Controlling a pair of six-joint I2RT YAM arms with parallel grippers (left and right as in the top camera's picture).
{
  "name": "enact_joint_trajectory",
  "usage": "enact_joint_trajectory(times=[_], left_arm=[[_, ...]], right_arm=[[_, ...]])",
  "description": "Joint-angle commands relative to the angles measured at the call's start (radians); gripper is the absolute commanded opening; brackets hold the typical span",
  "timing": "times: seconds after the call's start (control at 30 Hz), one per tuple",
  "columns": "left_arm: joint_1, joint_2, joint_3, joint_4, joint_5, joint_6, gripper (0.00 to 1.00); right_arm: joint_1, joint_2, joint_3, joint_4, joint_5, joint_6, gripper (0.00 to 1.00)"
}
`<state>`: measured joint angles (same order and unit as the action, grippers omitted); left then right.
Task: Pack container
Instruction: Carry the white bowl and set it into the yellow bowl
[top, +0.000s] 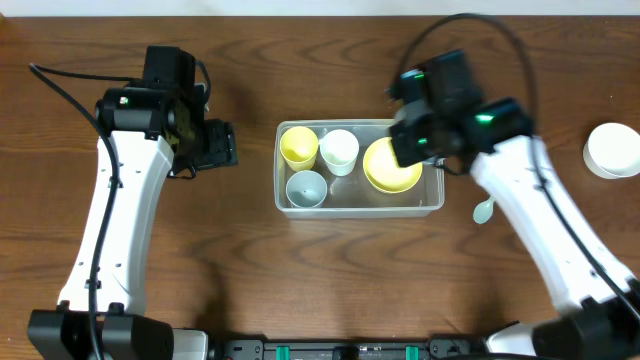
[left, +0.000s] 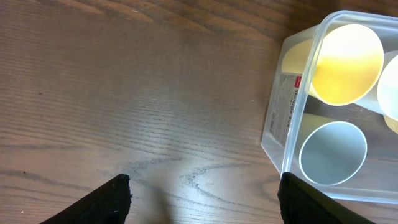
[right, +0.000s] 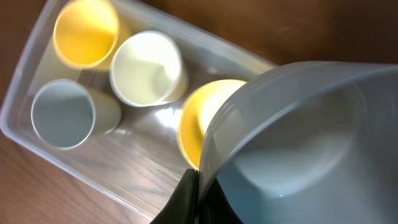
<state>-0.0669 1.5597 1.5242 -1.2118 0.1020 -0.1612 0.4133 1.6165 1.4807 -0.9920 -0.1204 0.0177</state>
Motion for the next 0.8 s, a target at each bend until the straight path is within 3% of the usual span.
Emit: enact_joint_trajectory(times=[0.0, 0.23, 0.27, 0.3, 0.33, 0.57, 0.73, 0.77], left_arm=[[0.004, 0.005, 0.001, -0.006, 0.003, -0.013, 0.76], [0.004, 0.005, 0.001, -0.006, 0.003, -0.013, 0.76], [0.004, 0.005, 0.001, -0.006, 0.003, -0.013, 0.77], [0.004, 0.005, 0.001, -0.006, 0.003, -0.013, 0.77], [0.004, 0.005, 0.001, -0.006, 0.003, -0.013, 0.77], [0.004, 0.005, 0.001, -0.011, 0.003, -0.013, 0.76], [0.004, 0.005, 0.001, -0.014, 0.003, -0.013, 0.77], [0.004, 0.005, 0.001, -0.014, 0.003, -0.013, 0.76]], right_arm=[[0.045, 0.068, -0.003, 0.012, 0.043, -0.045, 0.01], [0.050, 0.162, -0.003, 0.016, 0.064, -0.034, 0.05], [0.048, 0.164, -0.003, 0.016, 0.065, -0.034, 0.26], [0.048, 0.164, -0.003, 0.017, 0.071, -0.034, 0.56], [0.048, 0.164, -0.003, 0.018, 0.078, -0.034, 0.67], [0.026, 0.143, 0.010, 0.004, 0.232, 0.047, 0.63], [-0.112, 0.062, 0.055, -0.003, 0.298, 0.130, 0.69], [-0.165, 0.044, 0.066, -0.002, 0.304, 0.145, 0.73]])
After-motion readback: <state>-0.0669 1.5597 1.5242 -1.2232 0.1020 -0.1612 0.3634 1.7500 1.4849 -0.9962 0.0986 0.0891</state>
